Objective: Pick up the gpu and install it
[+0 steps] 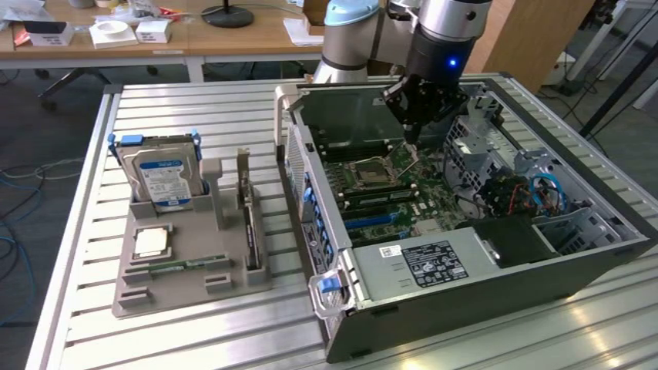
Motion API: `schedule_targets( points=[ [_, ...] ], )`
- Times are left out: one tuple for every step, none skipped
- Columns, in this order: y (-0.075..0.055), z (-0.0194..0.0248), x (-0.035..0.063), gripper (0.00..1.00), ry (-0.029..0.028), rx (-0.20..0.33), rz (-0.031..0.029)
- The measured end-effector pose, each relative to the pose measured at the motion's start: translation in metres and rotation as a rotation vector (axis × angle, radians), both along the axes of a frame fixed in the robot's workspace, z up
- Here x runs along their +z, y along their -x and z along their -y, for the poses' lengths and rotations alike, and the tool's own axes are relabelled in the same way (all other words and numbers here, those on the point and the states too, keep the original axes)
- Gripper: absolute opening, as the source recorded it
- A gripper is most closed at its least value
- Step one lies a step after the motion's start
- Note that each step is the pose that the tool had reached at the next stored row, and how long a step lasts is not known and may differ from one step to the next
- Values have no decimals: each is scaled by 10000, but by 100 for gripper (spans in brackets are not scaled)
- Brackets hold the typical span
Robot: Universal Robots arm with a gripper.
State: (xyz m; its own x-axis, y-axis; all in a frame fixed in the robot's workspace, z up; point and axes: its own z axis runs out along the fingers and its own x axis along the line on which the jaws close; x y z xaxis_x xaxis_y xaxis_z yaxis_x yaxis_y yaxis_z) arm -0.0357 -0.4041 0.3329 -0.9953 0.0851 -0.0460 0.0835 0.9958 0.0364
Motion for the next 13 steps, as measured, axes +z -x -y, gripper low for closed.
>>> schedule_targets(
  points=[
    [0, 0, 0, 10, 0, 0, 1],
    [0, 0, 0, 10, 0, 0, 1],
    [0, 0, 0, 10, 1, 0, 0],
    [0, 0, 1, 10, 2, 0, 0],
    [0, 0, 1, 10, 2, 1, 0],
    [1, 6, 3, 10, 6, 0, -2],
    [1, 18, 3, 10, 6, -1, -2],
    [1, 35, 2, 10, 6, 0, 0],
    [0, 61, 1, 10, 10, 0, 1],
    [0, 90, 1, 10, 18, 1, -1],
    [0, 123, 1, 10, 28, 0, 0],
    [1, 153, 1, 10, 36, 0, 0],
    [0, 184, 1, 10, 46, 0, 0]
  ],
)
